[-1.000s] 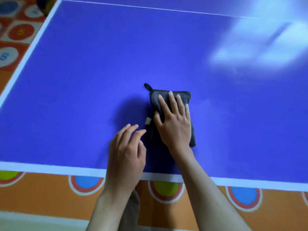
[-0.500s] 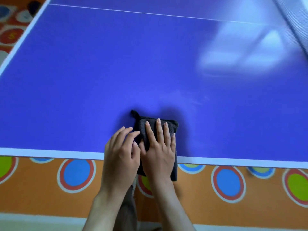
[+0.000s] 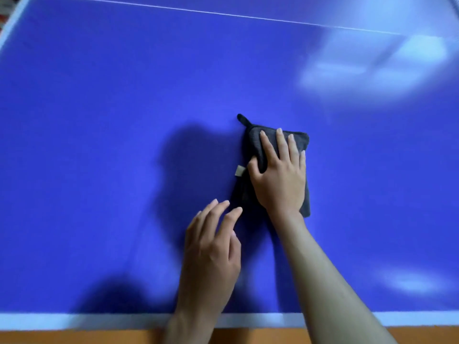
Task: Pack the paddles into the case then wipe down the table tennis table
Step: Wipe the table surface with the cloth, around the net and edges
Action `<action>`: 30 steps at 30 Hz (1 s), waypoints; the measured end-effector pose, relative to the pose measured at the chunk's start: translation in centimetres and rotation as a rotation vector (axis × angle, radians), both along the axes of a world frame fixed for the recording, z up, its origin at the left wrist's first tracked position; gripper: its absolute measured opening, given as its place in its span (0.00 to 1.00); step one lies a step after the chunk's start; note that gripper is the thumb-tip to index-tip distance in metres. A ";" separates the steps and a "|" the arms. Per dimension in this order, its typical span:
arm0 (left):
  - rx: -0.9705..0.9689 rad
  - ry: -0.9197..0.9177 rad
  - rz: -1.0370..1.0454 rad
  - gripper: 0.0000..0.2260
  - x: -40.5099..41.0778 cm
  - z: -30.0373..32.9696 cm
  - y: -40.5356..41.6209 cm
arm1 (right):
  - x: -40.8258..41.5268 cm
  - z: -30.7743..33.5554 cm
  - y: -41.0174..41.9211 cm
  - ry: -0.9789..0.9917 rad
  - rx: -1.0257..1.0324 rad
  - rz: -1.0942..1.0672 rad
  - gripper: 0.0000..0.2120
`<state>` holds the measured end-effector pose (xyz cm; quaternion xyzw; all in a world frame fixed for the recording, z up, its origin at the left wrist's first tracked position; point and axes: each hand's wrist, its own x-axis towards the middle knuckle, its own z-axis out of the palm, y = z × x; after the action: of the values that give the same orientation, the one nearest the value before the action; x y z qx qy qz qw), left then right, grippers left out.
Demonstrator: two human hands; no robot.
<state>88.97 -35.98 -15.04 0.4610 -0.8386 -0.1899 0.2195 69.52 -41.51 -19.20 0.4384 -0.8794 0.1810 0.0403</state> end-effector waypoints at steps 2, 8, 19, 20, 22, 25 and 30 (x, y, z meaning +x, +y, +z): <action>0.007 -0.001 -0.008 0.19 -0.4 -0.3 -1.3 | -1.6 0.1 -2.0 -0.001 0.013 0.009 0.29; -0.007 0.001 -0.034 0.18 -0.8 -0.3 -2.9 | -4.9 0.1 -4.8 -0.001 0.029 0.080 0.29; -0.109 -0.018 -0.033 0.15 0.6 -1.8 3.2 | -3.0 -0.5 2.5 0.022 -0.054 0.122 0.27; -0.122 -0.018 -0.026 0.14 0.7 -1.7 3.8 | -2.5 -0.6 4.2 0.028 -0.062 0.124 0.26; -0.153 -0.026 -0.010 0.14 0.9 -1.8 4.8 | -1.7 -0.5 7.1 0.031 -0.056 0.129 0.26; -0.170 -0.031 0.014 0.14 1.5 -2.4 5.8 | -0.4 -0.3 11.2 0.015 -0.025 0.113 0.27; -0.164 -0.011 0.034 0.14 1.7 -2.8 6.4 | 1.9 0.1 17.4 0.001 0.020 0.096 0.28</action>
<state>90.72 -29.61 -17.82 0.4565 -0.8447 -0.1142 0.2551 71.46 -24.14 -19.12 0.4805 -0.8592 0.1736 0.0278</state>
